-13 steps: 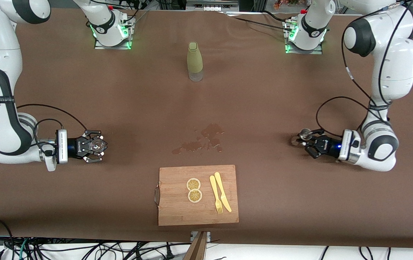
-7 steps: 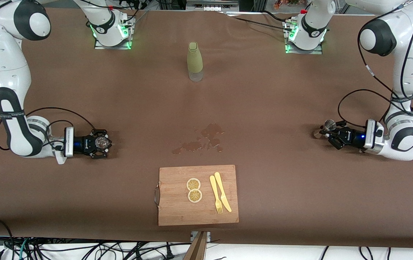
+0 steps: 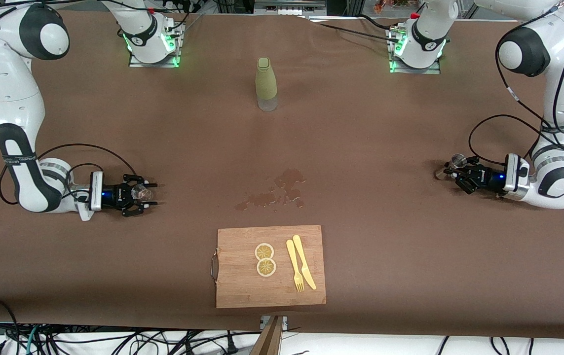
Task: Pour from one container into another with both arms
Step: 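Set down the glass cup and jigger and open both grippers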
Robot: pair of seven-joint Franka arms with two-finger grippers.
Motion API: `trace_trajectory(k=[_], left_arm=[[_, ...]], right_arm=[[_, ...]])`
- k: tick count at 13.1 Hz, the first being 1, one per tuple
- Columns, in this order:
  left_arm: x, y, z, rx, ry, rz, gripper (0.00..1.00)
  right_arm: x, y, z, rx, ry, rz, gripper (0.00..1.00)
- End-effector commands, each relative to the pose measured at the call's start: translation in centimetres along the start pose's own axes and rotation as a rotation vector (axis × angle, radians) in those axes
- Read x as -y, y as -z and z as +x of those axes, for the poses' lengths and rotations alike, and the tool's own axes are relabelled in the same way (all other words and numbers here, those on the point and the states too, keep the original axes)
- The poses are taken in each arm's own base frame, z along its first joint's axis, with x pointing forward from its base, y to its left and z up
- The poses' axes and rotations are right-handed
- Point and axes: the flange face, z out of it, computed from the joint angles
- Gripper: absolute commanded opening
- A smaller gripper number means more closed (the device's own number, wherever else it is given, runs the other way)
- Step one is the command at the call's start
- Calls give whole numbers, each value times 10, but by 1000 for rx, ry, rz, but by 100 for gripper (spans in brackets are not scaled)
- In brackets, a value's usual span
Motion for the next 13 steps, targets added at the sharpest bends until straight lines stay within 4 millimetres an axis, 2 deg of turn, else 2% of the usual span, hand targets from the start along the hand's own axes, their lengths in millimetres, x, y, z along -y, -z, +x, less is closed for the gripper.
trace_trajectory(k=[1,4,5,7,9,10,11,13], left_arm=[[-10,-2,-5,10,-66,-28,0],[-11,1,-12,36,-60,-14,0],[-11,0,-13,37,-59,-15,0],[-12,0,-21,49,-52,-9,0],[-14,-1,-26,47,-39,-9,0],[-13,0,-25,52,-24,-10,26],[-10,3,-23,66,9,-6,99],[4,14,-7,113,104,-1,100]], right_arm=[[7,21,0,4,8,7,100],[15,63,15,68,-43,19,100],[17,81,28,122,-77,35,100],[16,110,68,216,-163,44,100],[13,129,109,313,-285,37,100],[12,137,131,364,-356,26,100],[11,145,156,423,-432,9,100],[15,151,192,477,-594,-5,100]])
